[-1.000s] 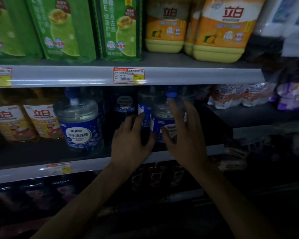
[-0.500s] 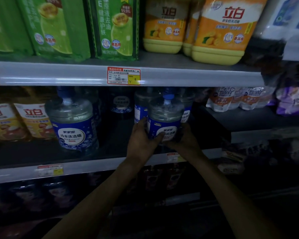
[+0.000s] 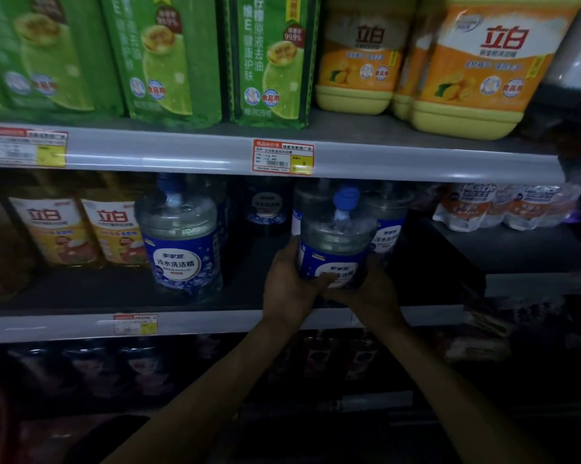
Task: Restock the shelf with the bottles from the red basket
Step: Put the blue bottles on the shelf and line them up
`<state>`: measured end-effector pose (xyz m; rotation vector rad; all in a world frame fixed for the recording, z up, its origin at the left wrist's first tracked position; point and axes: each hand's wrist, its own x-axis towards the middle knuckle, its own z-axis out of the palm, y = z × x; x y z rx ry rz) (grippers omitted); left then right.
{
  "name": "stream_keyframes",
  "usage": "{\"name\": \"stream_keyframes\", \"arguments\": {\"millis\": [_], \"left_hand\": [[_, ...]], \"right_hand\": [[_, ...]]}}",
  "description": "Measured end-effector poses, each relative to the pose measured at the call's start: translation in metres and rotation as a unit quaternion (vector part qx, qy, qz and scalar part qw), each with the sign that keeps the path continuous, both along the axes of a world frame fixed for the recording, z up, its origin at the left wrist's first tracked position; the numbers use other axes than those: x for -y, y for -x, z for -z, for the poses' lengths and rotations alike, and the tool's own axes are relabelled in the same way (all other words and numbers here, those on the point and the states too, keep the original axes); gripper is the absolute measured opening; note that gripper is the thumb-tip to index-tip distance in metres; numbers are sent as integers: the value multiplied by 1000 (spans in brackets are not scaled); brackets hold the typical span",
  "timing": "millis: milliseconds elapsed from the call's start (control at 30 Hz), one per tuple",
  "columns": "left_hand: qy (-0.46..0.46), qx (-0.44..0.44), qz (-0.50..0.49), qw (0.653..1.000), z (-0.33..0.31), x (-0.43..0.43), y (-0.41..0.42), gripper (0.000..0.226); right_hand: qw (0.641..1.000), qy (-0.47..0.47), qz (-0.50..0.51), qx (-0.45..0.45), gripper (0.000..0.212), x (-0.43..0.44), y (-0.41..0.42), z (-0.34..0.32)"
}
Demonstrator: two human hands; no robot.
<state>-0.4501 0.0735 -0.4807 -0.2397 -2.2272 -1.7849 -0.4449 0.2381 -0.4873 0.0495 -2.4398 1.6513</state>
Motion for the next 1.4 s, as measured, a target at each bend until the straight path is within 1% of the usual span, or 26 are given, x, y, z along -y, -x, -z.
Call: {"name": "stream_keyframes", "arguments": {"millis": [100,233,300,433,600,667,767,833,867,933,1033,1167,1300,1400], "left_hand": [[-8,-10,-22,1000,3,19,-11,81],[-8,-19,-48,999,0,49,-19,69],[-8,-22,-61,998,0,62,-18,66],[8,-13,-70,997,-1,80,-10,74],[10,-2,-71,997,-4,84,-2,75],[-8,2,-83,997,-1,82,-2,69],[-48,13,-115,992,3,78,-12,53],[-67,30,-117,990,6,74,-21,40],[-73,41,-110,990,7,73,-24,37],[-94,67,-95,989,8,70,-26,40],[-133,95,-93,982,1,67,-23,41],[-190,121,-107,968,-4,66,-14,40],[-198,140,-103,965,-9,62,-4,50],[-211,156,-96,960,-12,60,2,54]], "right_hand": [[1000,-7,-1,-3,97,21,-1,2],[999,-23,-20,-10,100,51,3,5],[999,-25,-29,-9,96,65,6,6],[999,-23,-30,-7,88,87,14,3],[1000,0,-15,3,87,101,18,-3],[1000,18,-12,19,88,105,19,-4],[998,40,-2,50,90,112,19,-2],[995,56,13,81,85,114,14,-3],[992,66,26,101,81,113,11,-3],[987,82,45,133,73,110,7,-5],[983,98,44,147,64,109,6,-11],[982,112,24,152,67,118,11,-15],[980,124,16,155,61,127,18,-15],[981,125,9,149,62,134,21,-13]]}}
